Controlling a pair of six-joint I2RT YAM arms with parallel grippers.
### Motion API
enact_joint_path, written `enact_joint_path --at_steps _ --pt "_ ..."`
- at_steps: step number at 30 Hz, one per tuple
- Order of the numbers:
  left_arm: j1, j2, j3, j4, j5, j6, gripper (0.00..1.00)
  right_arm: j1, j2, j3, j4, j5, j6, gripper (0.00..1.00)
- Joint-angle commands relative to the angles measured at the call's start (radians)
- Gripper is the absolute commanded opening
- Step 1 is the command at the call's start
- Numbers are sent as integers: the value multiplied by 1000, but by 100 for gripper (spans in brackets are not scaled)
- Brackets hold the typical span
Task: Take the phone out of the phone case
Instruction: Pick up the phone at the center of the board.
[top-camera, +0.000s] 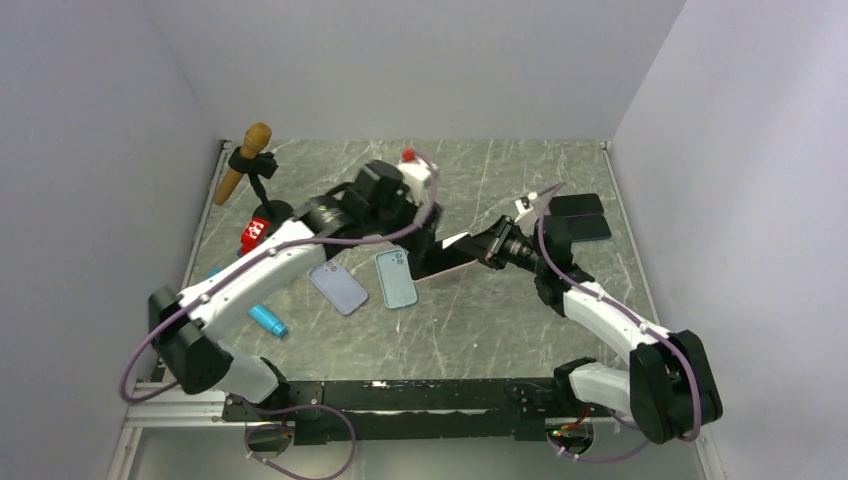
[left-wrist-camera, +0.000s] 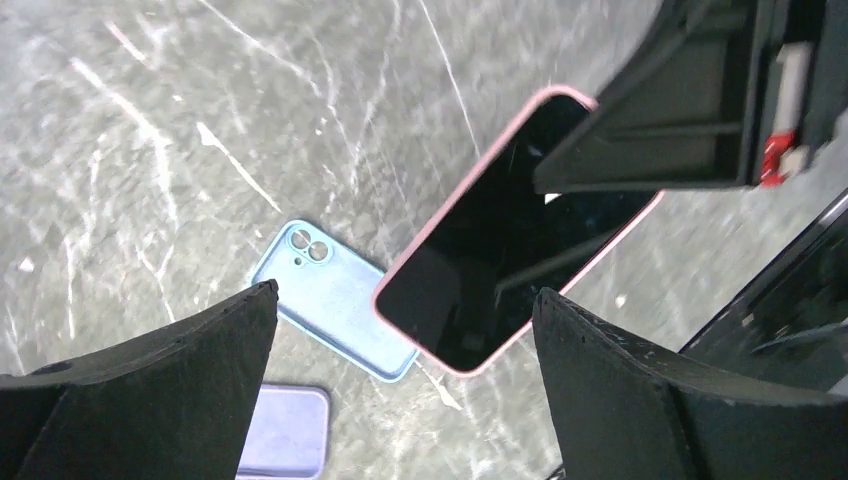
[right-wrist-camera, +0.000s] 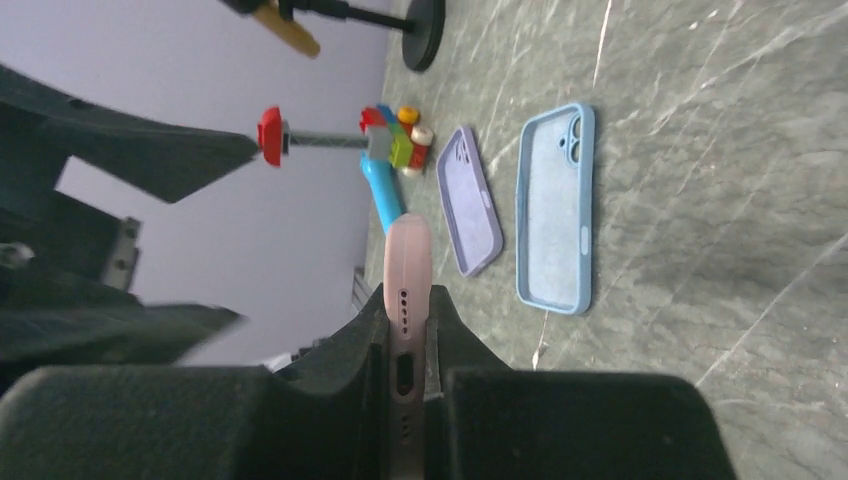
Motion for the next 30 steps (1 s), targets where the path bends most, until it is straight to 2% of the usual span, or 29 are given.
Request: enact_joint_path --at_steps 1,4,7,11,14,18,22,25,30 --pt "80 -180 3 86 -20 -303 99 3 -99 -58 309 157 165 0" --pt "145 -282 -167 275 176 -506 99 7 -157 -181 544 270 328 0" --pt "180 -390 -396 567 311 -710 99 40 -201 -302 785 412 469 0" --pt "182 -451 -587 876 357 -884 96 73 -202 -339 887 473 544 0" --pt "182 -417 -624 1023 420 -954 93 108 -187 -355 972 518 567 0" --pt "179 -363 -650 1151 502 -1036 83 154 -160 -367 1093 556 565 0" --pt "178 -362 -727 1322 484 -1118 64 197 -145 -370 1126 567 558 0" --pt "173 -363 -714 1316 488 -1106 51 241 -142 -385 1131 589 525 0" --pt "157 -359 -686 1270 502 -1064 41 270 -119 -394 1192 573 476 0"
